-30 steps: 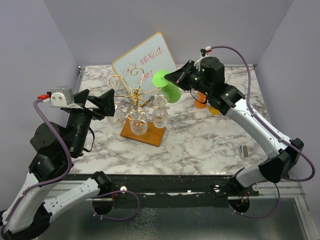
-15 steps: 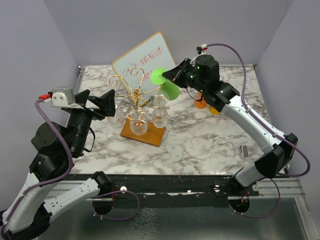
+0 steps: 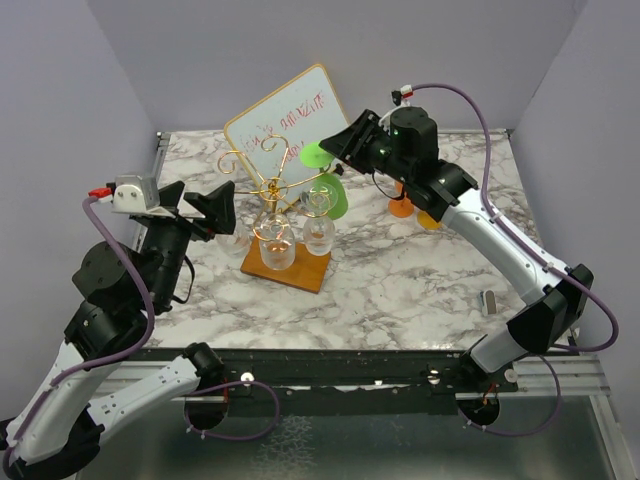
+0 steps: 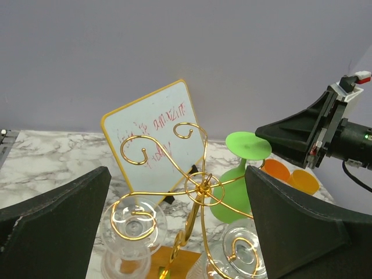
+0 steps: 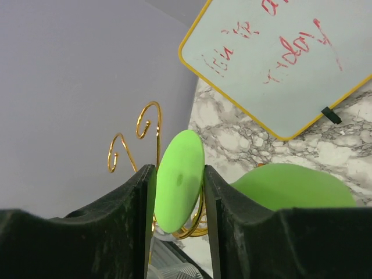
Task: Place the wine glass upside down on the wine glass rack
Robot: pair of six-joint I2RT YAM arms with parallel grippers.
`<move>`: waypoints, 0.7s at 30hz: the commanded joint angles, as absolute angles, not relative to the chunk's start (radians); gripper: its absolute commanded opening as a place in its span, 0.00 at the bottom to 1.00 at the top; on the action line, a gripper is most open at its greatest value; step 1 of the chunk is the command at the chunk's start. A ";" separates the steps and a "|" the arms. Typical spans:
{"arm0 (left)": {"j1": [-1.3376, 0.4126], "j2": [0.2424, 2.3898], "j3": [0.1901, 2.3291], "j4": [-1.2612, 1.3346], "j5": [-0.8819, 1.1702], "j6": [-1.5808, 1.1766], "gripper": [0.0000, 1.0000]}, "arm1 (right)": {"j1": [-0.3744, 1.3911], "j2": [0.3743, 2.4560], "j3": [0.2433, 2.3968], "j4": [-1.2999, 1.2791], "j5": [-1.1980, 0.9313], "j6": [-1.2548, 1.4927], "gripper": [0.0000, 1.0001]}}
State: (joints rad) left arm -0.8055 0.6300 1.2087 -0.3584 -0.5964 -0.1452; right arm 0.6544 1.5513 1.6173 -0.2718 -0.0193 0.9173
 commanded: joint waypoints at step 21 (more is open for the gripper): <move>-0.808 0.628 1.182 -0.375 -0.502 -0.169 0.99 | 0.653 1.263 1.437 -0.402 0.274 0.527 0.63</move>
